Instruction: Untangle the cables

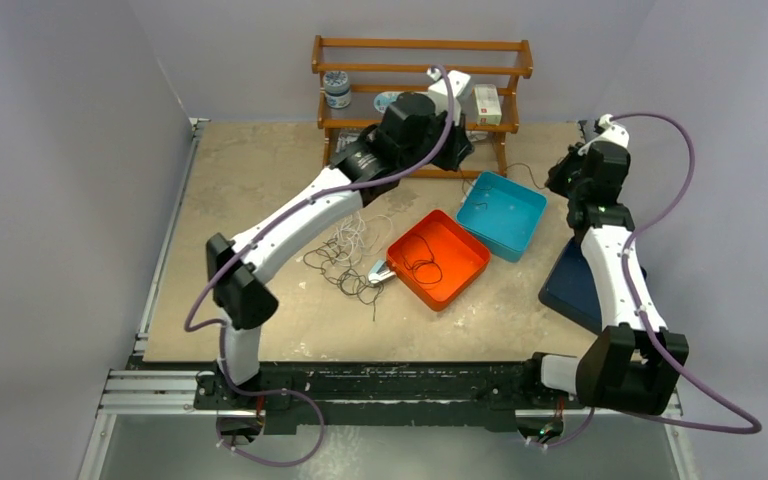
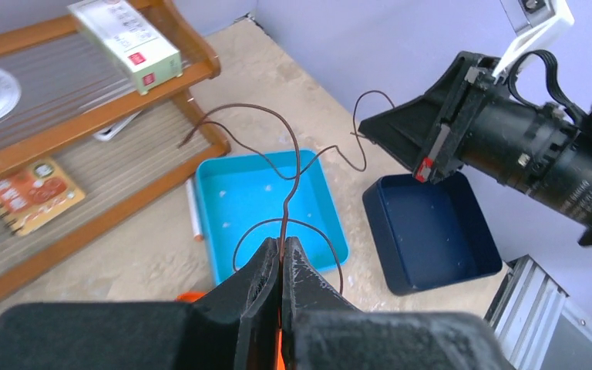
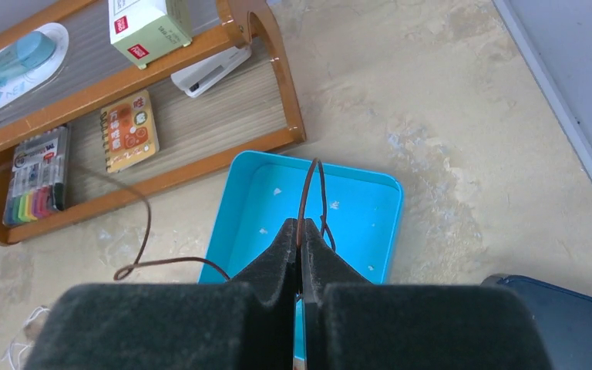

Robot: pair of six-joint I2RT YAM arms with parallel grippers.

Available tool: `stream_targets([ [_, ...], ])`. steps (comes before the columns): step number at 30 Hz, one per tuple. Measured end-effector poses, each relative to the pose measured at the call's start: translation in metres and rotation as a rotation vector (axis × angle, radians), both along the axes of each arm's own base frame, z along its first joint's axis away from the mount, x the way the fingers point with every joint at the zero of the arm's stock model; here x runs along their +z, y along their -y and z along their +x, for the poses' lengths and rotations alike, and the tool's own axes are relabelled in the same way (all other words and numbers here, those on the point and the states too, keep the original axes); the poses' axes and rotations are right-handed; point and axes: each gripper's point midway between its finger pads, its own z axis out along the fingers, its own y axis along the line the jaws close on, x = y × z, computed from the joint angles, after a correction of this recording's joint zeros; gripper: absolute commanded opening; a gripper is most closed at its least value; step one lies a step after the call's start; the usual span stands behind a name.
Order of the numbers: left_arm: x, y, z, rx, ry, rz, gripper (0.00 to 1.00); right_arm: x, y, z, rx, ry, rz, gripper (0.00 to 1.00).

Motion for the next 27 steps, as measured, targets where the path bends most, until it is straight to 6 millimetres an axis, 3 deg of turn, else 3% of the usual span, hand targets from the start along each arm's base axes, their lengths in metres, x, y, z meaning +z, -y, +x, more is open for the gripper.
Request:
stream_targets([
  [8, -0.036, 0.054, 0.029, -0.057, -0.024, 0.004, 0.00, 0.011, -0.002, -0.006, 0.023, 0.032, 0.012, 0.00],
  [12, -0.057, 0.066, 0.038, -0.062, -0.029, 0.008, 0.00, 0.016, -0.001, -0.017, 0.017, 0.054, 0.009, 0.00],
  [20, -0.078, 0.087, 0.059, -0.070, 0.047, -0.019, 0.00, 0.028, -0.002, -0.026, 0.015, 0.090, 0.002, 0.00],
  [27, -0.126, 0.106, 0.073, -0.093, 0.058, 0.002, 0.00, 0.025, 0.002, -0.032, -0.010, 0.085, -0.007, 0.00],
])
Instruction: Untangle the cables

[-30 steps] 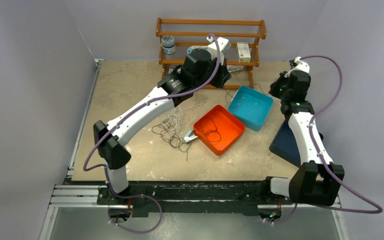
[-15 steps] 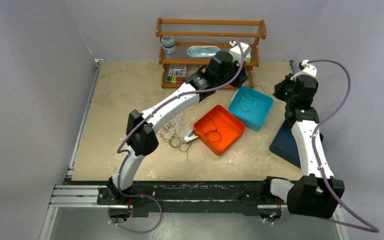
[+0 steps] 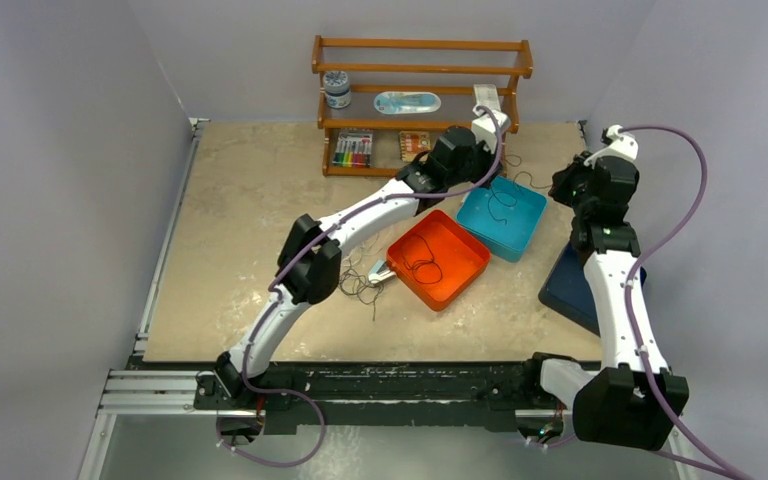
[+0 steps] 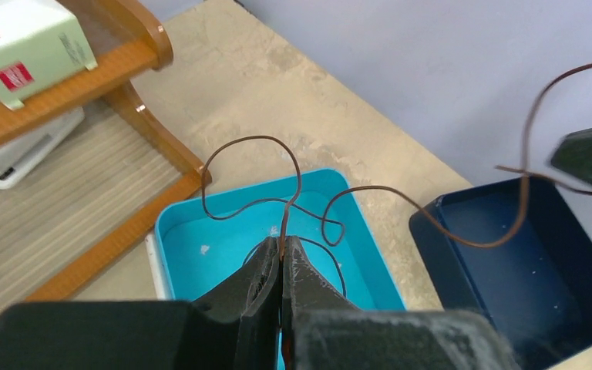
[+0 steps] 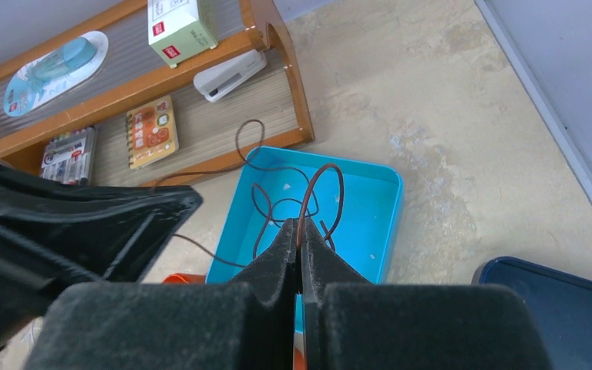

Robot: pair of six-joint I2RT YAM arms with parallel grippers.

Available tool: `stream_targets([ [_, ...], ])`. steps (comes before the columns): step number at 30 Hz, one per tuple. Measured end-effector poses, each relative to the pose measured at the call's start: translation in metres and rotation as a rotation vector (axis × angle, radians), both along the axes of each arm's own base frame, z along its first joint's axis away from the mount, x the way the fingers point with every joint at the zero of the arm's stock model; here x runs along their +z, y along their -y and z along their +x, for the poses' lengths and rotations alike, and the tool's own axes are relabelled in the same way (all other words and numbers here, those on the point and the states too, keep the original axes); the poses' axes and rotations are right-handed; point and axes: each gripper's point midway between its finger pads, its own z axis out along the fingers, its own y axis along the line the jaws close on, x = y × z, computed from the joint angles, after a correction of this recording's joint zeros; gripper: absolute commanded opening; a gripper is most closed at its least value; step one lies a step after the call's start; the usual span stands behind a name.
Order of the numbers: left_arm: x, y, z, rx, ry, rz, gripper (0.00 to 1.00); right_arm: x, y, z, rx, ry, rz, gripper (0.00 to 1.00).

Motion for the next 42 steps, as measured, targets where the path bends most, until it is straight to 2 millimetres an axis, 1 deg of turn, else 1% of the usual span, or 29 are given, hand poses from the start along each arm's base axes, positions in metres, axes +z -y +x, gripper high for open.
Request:
stream_targets([
  [5, -0.044, 0.009, 0.004, -0.017, -0.031, 0.030, 0.01, -0.004, 0.001, -0.004, -0.006, -0.020, -0.003, 0.00],
  [8, -0.067, 0.010, 0.003, -0.024, -0.058, 0.057, 0.14, -0.007, 0.003, -0.008, -0.018, -0.029, -0.006, 0.00],
  [10, -0.077, 0.009, 0.002, -0.026, -0.072, 0.071, 0.23, -0.008, 0.004, -0.008, -0.019, -0.033, -0.006, 0.00],
  [14, -0.089, 0.007, 0.000, -0.025, -0.089, 0.089, 0.37, -0.013, 0.003, -0.010, -0.017, -0.045, -0.006, 0.00],
  [16, -0.096, 0.005, -0.002, -0.024, -0.099, 0.100, 0.43, -0.014, 0.003, -0.009, -0.014, -0.046, -0.006, 0.00],
  [19, -0.108, 0.000, -0.004, -0.016, -0.117, 0.123, 0.48, -0.023, -0.001, -0.010, 0.012, -0.064, -0.002, 0.00],
  [20, -0.111, -0.003, -0.005, -0.008, -0.124, 0.132, 0.51, -0.027, -0.002, -0.009, 0.021, -0.073, -0.002, 0.00],
  [21, -0.113, -0.007, -0.006, 0.002, -0.130, 0.141, 0.62, -0.031, -0.004, -0.009, 0.033, -0.084, -0.001, 0.00],
  [22, -0.114, -0.011, -0.008, 0.010, -0.137, 0.148, 0.64, -0.034, -0.005, -0.008, 0.041, -0.091, -0.004, 0.00],
  [24, -0.108, -0.018, -0.009, 0.033, -0.144, 0.150, 0.66, -0.038, -0.008, -0.006, 0.067, -0.102, -0.008, 0.00],
  [26, -0.095, -0.029, -0.011, 0.063, -0.151, 0.141, 0.66, -0.041, -0.012, -0.002, 0.100, -0.105, -0.007, 0.00],
  [29, -0.063, -0.053, -0.013, 0.125, -0.145, 0.111, 0.67, -0.049, -0.020, 0.004, 0.158, -0.114, 0.001, 0.00],
  [30, -0.049, -0.065, -0.013, 0.155, -0.135, 0.098, 0.67, -0.052, -0.022, 0.007, 0.172, -0.120, 0.004, 0.00],
  [33, -0.013, -0.106, -0.017, 0.252, -0.101, 0.068, 0.66, -0.074, -0.031, 0.016, 0.228, -0.166, 0.024, 0.00],
  [34, -0.004, -0.121, -0.019, 0.287, -0.091, 0.058, 0.66, -0.086, -0.035, 0.019, 0.247, -0.196, 0.033, 0.00],
  [35, 0.001, -0.132, -0.022, 0.312, -0.087, 0.056, 0.66, -0.096, -0.038, 0.021, 0.257, -0.221, 0.038, 0.00],
  [36, 0.005, -0.145, -0.025, 0.341, -0.081, 0.053, 0.66, -0.108, -0.042, 0.023, 0.268, -0.252, 0.044, 0.00],
  [38, 0.002, -0.170, -0.037, 0.389, -0.085, 0.069, 0.66, -0.129, -0.052, 0.027, 0.294, -0.307, 0.053, 0.01],
  [40, -0.009, -0.191, -0.049, 0.422, -0.103, 0.098, 0.66, -0.143, -0.062, 0.030, 0.317, -0.341, 0.056, 0.01],
  [42, -0.027, -0.212, -0.064, 0.453, -0.131, 0.142, 0.67, -0.154, -0.070, 0.036, 0.337, -0.367, 0.057, 0.01],
])
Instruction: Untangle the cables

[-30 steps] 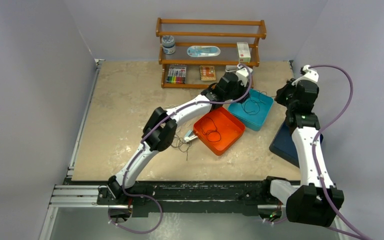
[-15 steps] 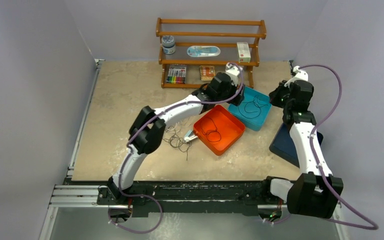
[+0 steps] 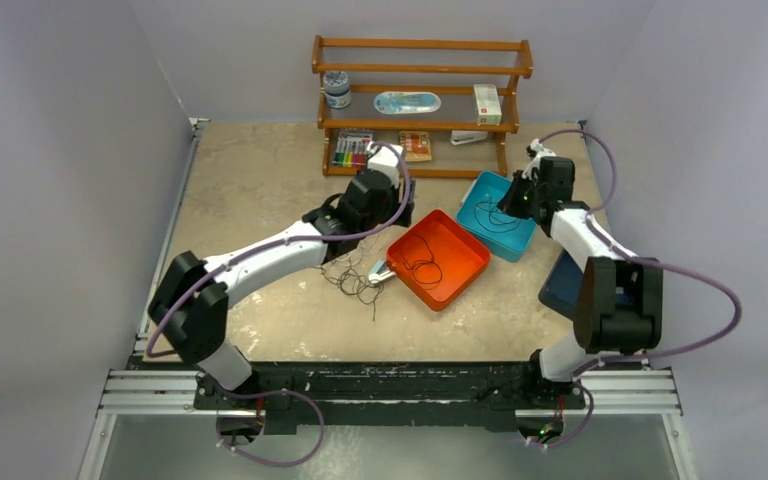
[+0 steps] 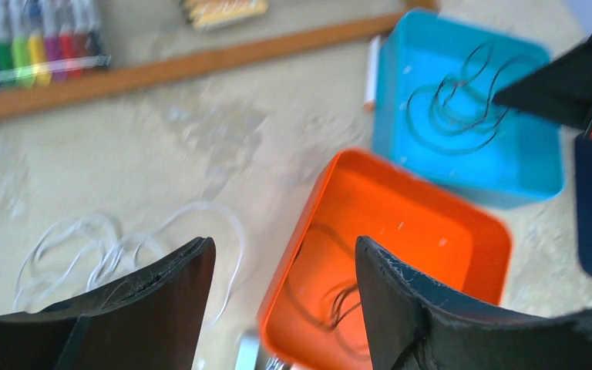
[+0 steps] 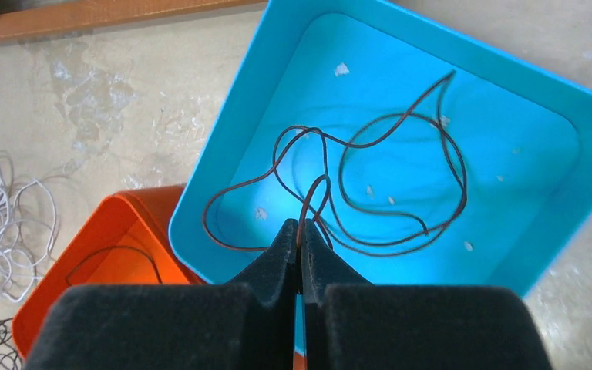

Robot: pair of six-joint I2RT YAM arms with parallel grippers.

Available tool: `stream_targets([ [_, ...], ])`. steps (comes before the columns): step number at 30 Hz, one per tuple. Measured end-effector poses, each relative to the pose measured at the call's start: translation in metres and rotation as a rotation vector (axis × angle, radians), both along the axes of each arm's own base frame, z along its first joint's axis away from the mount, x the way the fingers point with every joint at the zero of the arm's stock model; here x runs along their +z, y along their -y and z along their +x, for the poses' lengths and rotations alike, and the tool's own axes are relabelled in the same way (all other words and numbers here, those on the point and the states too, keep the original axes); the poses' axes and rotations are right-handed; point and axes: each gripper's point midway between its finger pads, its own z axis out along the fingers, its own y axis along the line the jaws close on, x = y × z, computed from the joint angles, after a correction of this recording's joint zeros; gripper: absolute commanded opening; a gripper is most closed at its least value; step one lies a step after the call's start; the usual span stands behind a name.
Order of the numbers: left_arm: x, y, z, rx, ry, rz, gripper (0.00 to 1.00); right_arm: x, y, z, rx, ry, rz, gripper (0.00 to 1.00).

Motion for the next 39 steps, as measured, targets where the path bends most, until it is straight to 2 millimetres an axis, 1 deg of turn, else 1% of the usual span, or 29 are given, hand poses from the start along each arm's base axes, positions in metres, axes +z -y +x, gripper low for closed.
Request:
stream_targets([
  [3, -0.021, -0.026, -0.020, 0.032, -0.048, 0.045, 0.66, -0.013, -0.005, 0.014, 0.012, -0.013, -0.004, 0.01],
  [4, -0.024, -0.033, -0.025, 0.041, -0.058, 0.055, 0.67, -0.018, -0.005, 0.020, 0.011, -0.018, -0.006, 0.01],
  [6, -0.024, -0.043, -0.032, 0.054, -0.063, 0.063, 0.66, -0.028, -0.003, 0.030, 0.001, -0.030, -0.016, 0.01],
  [10, -0.012, -0.050, -0.033, 0.077, -0.035, 0.050, 0.66, -0.052, -0.002, 0.047, -0.011, -0.058, -0.036, 0.01],
  [13, -0.009, -0.053, -0.032, 0.089, -0.027, 0.049, 0.67, -0.068, -0.004, 0.049, -0.017, -0.083, -0.057, 0.03],
  [15, -0.009, -0.054, -0.032, 0.097, -0.025, 0.053, 0.66, -0.072, -0.006, 0.050, -0.020, -0.090, -0.072, 0.06],
  [17, -0.009, -0.056, -0.030, 0.109, -0.021, 0.057, 0.67, -0.071, -0.006, 0.053, -0.026, -0.083, -0.090, 0.12],
  [20, -0.010, -0.063, -0.030, 0.136, -0.020, 0.076, 0.69, -0.065, -0.006, 0.058, -0.035, -0.063, -0.110, 0.20],
  [23, -0.010, -0.072, -0.030, 0.169, -0.017, 0.095, 0.71, -0.054, -0.002, 0.059, -0.049, -0.042, -0.130, 0.26],
  [26, -0.011, -0.084, -0.028, 0.205, -0.018, 0.112, 0.72, -0.033, 0.002, 0.057, -0.065, -0.002, -0.144, 0.33],
  [30, -0.013, -0.100, -0.020, 0.261, -0.027, 0.119, 0.72, 0.006, 0.004, 0.049, -0.080, 0.073, -0.150, 0.37],
  [32, -0.015, -0.108, -0.018, 0.288, -0.038, 0.124, 0.72, 0.022, 0.004, 0.045, -0.082, 0.107, -0.147, 0.39],
  [35, -0.019, -0.118, -0.016, 0.317, -0.054, 0.136, 0.72, 0.044, 0.005, 0.035, -0.087, 0.158, -0.143, 0.44],
  [39, -0.023, -0.124, -0.018, 0.332, -0.075, 0.145, 0.71, 0.074, 0.003, 0.018, -0.082, 0.237, -0.129, 0.53],
])
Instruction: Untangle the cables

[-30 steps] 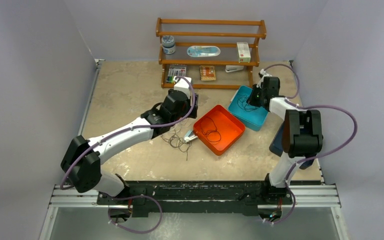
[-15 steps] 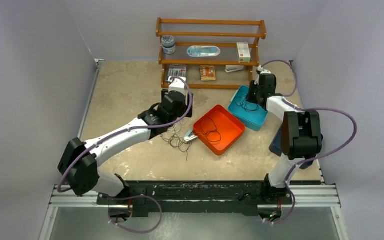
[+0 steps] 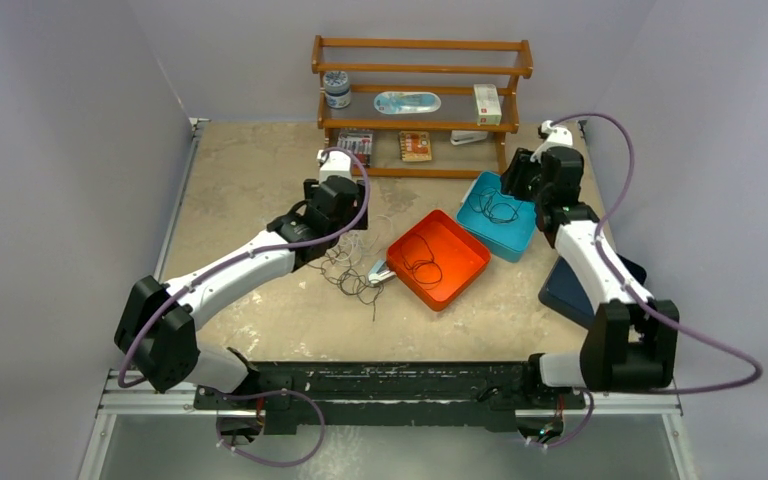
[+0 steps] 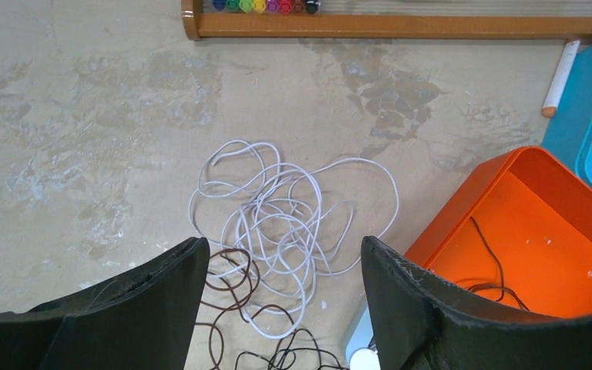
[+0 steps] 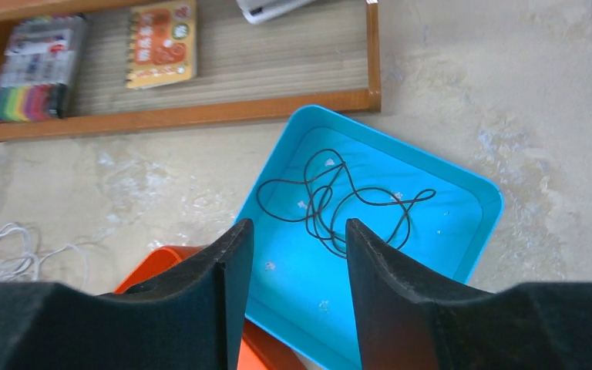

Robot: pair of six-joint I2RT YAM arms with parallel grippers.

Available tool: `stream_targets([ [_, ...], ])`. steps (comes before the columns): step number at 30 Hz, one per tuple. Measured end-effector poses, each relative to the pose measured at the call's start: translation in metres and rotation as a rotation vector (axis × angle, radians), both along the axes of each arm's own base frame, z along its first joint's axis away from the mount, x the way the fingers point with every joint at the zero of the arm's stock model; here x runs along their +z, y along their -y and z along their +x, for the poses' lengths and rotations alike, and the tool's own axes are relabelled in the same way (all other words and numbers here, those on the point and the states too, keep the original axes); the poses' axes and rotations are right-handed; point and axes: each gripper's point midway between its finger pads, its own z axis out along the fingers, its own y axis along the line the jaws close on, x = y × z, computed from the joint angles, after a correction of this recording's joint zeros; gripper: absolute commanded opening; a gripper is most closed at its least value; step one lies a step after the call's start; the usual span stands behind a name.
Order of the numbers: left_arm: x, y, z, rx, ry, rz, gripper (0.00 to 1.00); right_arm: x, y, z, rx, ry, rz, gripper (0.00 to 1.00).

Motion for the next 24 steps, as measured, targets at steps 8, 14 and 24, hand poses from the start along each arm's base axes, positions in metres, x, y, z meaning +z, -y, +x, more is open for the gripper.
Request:
stream_targets([
  [8, -0.013, -0.008, -0.008, 0.008, -0.059, 0.030, 0.64, 0.037, -0.018, -0.029, 0.090, 0.148, 0.060, 0.54],
  [14, -0.027, -0.010, -0.013, 0.005, -0.110, 0.048, 0.62, 0.016, -0.035, -0.038, 0.161, 0.107, 0.112, 0.53],
  [24, -0.070, -0.018, -0.034, 0.009, -0.221, 0.038, 0.56, 0.001, -0.080, -0.048, 0.283, 0.052, 0.135, 0.52],
])
